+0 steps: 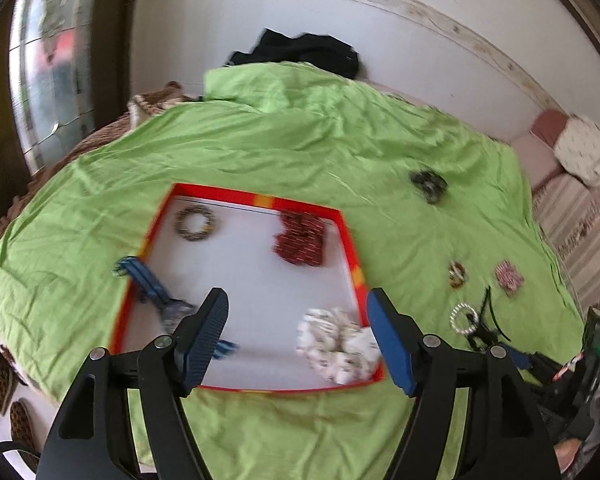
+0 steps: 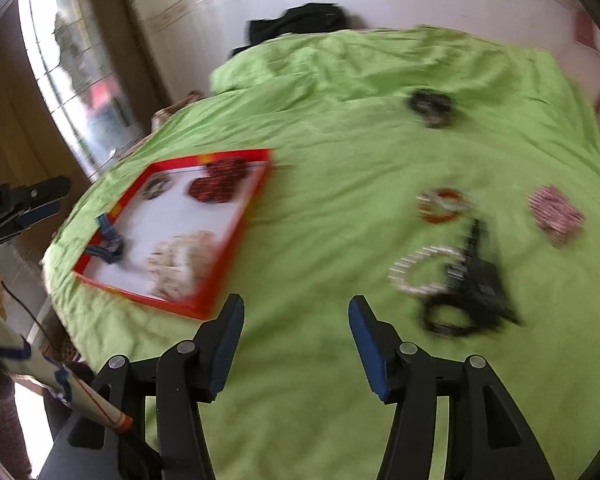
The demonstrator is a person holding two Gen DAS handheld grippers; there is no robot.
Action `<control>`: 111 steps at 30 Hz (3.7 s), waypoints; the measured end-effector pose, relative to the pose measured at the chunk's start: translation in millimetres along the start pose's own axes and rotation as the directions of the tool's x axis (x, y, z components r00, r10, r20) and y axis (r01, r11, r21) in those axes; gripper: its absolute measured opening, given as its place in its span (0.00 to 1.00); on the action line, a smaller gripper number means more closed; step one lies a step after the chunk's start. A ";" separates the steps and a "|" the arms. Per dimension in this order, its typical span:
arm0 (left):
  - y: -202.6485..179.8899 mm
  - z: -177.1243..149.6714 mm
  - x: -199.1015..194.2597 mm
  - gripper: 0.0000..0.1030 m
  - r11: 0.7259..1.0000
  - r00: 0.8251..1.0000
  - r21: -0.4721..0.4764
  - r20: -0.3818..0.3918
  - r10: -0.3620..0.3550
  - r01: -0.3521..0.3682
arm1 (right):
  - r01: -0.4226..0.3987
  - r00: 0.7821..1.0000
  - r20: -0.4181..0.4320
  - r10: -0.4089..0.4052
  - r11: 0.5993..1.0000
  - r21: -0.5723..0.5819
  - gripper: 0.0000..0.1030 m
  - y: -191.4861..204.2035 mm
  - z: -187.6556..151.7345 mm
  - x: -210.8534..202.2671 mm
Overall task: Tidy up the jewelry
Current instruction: 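Grasp the pearl bracelet with the left tool while the right tool grasps the black claw clip, then carry the pearl bracelet and claw clip to the tray and open both tools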
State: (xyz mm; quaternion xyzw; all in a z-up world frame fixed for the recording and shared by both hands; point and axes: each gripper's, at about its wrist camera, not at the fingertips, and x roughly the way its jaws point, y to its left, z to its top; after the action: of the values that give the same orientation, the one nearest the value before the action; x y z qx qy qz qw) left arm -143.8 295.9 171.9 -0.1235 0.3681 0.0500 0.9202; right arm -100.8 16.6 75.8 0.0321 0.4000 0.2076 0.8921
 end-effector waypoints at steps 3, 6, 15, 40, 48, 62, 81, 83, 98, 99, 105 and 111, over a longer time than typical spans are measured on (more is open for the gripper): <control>-26.5 -2.8 9.5 0.68 0.999 0.999 0.034 -0.026 -0.027 0.028 | 0.051 0.999 0.009 -0.052 0.996 0.067 0.57 -43.5 -8.2 -14.1; -57.1 -8.1 23.3 0.68 0.995 0.997 0.081 -0.059 -0.056 0.061 | 0.107 0.994 0.008 -0.110 0.982 0.157 0.57 -92.5 -22.0 -28.4; -149.0 -35.4 82.4 0.68 0.961 0.970 0.213 -0.207 -0.130 0.174 | 0.134 0.990 -0.002 -0.141 0.935 0.329 0.57 -170.7 -51.0 -44.3; -221.8 -47.3 238.3 0.31 0.909 0.842 0.144 -0.453 -0.292 0.392 | -0.022 1.000 -0.007 0.023 0.995 0.093 0.64 -136.2 -6.3 19.5; -231.2 -50.0 244.5 0.30 0.895 0.845 0.173 -0.441 -0.303 0.411 | -0.006 0.999 -0.035 0.008 0.998 0.065 0.64 -130.6 5.3 50.1; -228.9 -35.2 182.5 0.09 0.888 0.881 0.209 -0.341 -0.327 0.410 | -0.035 0.999 0.026 0.030 0.978 0.207 0.33 -152.1 4.8 12.9; -158.7 -3.8 51.6 0.09 0.917 0.935 0.189 -0.107 -0.337 0.352 | -0.239 0.970 0.124 0.208 0.902 0.358 0.33 -148.5 0.2 -53.3; -143.4 3.4 41.6 0.09 0.926 0.943 0.180 -0.075 -0.324 0.333 | -0.230 0.972 0.116 0.202 0.915 0.331 0.33 -138.5 3.5 -55.1; 0.3 49.6 51.1 0.09 0.995 0.995 0.019 -0.002 -0.100 0.100 | -0.216 0.976 -0.003 0.217 0.972 0.090 0.33 -8.9 42.4 -14.7; 8.3 51.6 54.2 0.09 0.995 0.995 0.002 -0.002 -0.099 0.099 | -0.212 0.977 -0.013 0.213 0.975 0.062 0.33 5.1 46.8 -8.2; 53.9 52.2 86.3 0.09 0.989 0.995 -0.108 -0.018 -0.103 0.100 | -0.200 0.978 -0.060 0.198 0.979 -0.036 0.33 61.2 67.5 27.7; 88.6 45.4 117.8 0.09 0.987 0.996 -0.160 -0.073 -0.045 0.033 | -0.212 0.973 -0.119 0.198 0.970 -0.117 0.33 113.4 88.0 79.3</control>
State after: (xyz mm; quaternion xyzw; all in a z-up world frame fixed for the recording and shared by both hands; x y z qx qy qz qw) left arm -44.5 393.5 105.4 -0.2055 0.3955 0.0563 0.8934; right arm -28.9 161.0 105.3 0.0046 0.4274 0.3253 0.8435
